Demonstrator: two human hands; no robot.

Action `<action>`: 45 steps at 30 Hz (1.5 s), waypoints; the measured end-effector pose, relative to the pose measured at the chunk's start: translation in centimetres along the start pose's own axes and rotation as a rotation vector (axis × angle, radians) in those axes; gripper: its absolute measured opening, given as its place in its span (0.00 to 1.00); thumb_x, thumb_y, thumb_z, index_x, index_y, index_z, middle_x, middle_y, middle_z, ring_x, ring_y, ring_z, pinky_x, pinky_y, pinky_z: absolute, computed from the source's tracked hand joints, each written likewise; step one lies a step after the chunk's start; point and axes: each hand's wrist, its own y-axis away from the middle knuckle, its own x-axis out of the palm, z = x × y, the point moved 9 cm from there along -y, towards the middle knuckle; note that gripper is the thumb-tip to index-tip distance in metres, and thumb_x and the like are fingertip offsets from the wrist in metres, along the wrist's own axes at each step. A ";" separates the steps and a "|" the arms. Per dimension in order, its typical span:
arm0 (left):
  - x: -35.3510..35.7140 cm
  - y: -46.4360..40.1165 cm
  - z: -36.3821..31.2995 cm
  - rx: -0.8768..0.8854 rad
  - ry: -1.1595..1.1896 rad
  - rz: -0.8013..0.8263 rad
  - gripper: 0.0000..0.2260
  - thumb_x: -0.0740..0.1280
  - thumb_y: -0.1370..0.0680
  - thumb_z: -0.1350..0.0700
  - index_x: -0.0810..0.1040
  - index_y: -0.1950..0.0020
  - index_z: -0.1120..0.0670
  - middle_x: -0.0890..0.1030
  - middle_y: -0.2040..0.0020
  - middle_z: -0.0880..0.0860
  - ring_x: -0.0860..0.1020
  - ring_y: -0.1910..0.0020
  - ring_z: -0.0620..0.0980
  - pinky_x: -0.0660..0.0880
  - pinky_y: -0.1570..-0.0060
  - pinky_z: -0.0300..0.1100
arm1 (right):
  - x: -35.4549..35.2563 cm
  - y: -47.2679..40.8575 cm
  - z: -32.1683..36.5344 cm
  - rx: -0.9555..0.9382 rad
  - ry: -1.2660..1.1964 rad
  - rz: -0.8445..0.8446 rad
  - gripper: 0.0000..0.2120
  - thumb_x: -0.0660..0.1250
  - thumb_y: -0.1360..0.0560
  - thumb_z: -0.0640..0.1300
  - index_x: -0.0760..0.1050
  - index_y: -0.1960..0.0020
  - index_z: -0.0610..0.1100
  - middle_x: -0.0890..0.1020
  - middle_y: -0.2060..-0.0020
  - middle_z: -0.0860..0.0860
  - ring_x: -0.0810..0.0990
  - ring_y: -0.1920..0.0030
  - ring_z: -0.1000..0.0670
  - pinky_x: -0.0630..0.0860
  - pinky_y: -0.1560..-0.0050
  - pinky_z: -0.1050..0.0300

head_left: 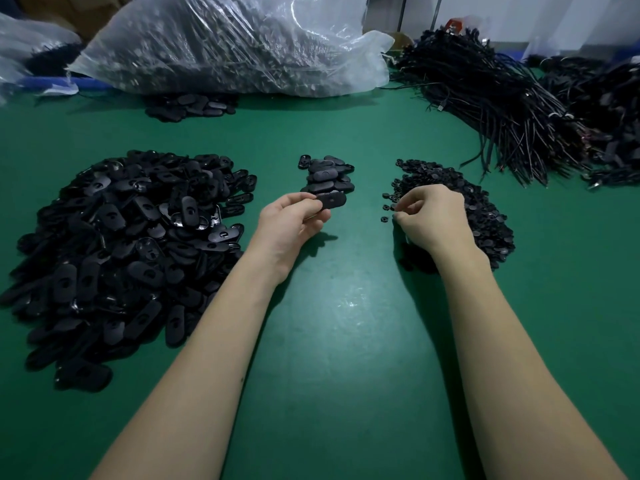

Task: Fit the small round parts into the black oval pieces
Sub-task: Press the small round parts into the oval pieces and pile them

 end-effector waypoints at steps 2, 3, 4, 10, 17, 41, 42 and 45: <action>0.1 -0.1 0.1 -0.013 0.028 0.019 0.05 0.67 0.21 0.67 0.77 0.54 0.58 0.84 0.59 0.53 0.84 0.61 0.47 0.79 0.59 0.33 | 0.0 0.1 -0.1 0.001 -0.010 -0.006 0.06 0.72 0.25 0.38 0.83 0.55 0.48 0.85 0.56 0.47 0.84 0.54 0.45 0.82 0.48 0.52; 0.2 -0.1 0.2 -0.018 0.042 0.027 0.04 0.67 0.21 0.67 0.77 0.54 0.60 0.83 0.60 0.54 0.84 0.62 0.46 0.79 0.58 0.33 | -0.1 0.1 0.0 -0.004 -0.008 -0.011 0.06 0.72 0.25 0.38 0.84 0.54 0.48 0.85 0.57 0.48 0.84 0.53 0.46 0.82 0.47 0.51; 0.2 -0.1 0.2 -0.020 0.054 0.030 0.04 0.67 0.21 0.67 0.77 0.54 0.61 0.83 0.60 0.54 0.84 0.62 0.46 0.80 0.58 0.33 | -0.2 0.1 0.2 -0.016 -0.011 -0.015 0.06 0.72 0.25 0.38 0.85 0.53 0.48 0.85 0.58 0.49 0.84 0.53 0.47 0.82 0.46 0.51; 0.2 -0.4 0.2 -0.015 0.073 0.032 0.03 0.67 0.21 0.68 0.76 0.53 0.62 0.83 0.57 0.57 0.85 0.59 0.49 0.80 0.54 0.35 | -0.1 0.7 3.0 -0.067 -0.452 0.111 0.01 0.75 0.24 0.45 0.85 0.53 0.48 0.87 0.63 0.54 0.85 0.62 0.58 0.77 0.60 0.64; 0.3 -0.4 0.3 -0.010 0.048 0.053 0.04 0.68 0.21 0.67 0.77 0.54 0.61 0.83 0.55 0.58 0.85 0.59 0.48 0.80 0.54 0.34 | 1.9 1.6 4.7 -0.086 -0.657 0.334 0.03 0.74 0.23 0.46 0.86 0.50 0.50 0.88 0.54 0.50 0.79 0.64 0.59 0.74 0.65 0.69; 0.3 -0.4 0.3 0.009 0.032 0.061 0.04 0.68 0.21 0.67 0.76 0.55 0.60 0.83 0.54 0.57 0.85 0.59 0.49 0.80 0.54 0.35 | 2.3 1.9 5.0 -0.088 -0.748 0.344 0.06 0.74 0.23 0.39 0.86 0.51 0.49 0.87 0.60 0.53 0.81 0.64 0.57 0.75 0.66 0.66; 0.3 -0.4 0.3 0.010 0.035 0.063 0.05 0.68 0.21 0.67 0.76 0.55 0.60 0.83 0.55 0.57 0.85 0.59 0.49 0.80 0.54 0.35 | 2.4 2.0 5.1 -0.092 -0.747 0.351 0.07 0.72 0.22 0.38 0.87 0.50 0.47 0.87 0.60 0.52 0.83 0.63 0.57 0.76 0.65 0.65; 0.4 -0.4 0.2 0.022 0.034 0.059 0.05 0.69 0.22 0.67 0.76 0.55 0.60 0.83 0.56 0.56 0.85 0.60 0.49 0.80 0.54 0.36 | 2.4 2.2 5.5 -0.114 -0.704 0.350 0.08 0.69 0.21 0.34 0.86 0.48 0.42 0.86 0.61 0.48 0.85 0.60 0.55 0.80 0.60 0.64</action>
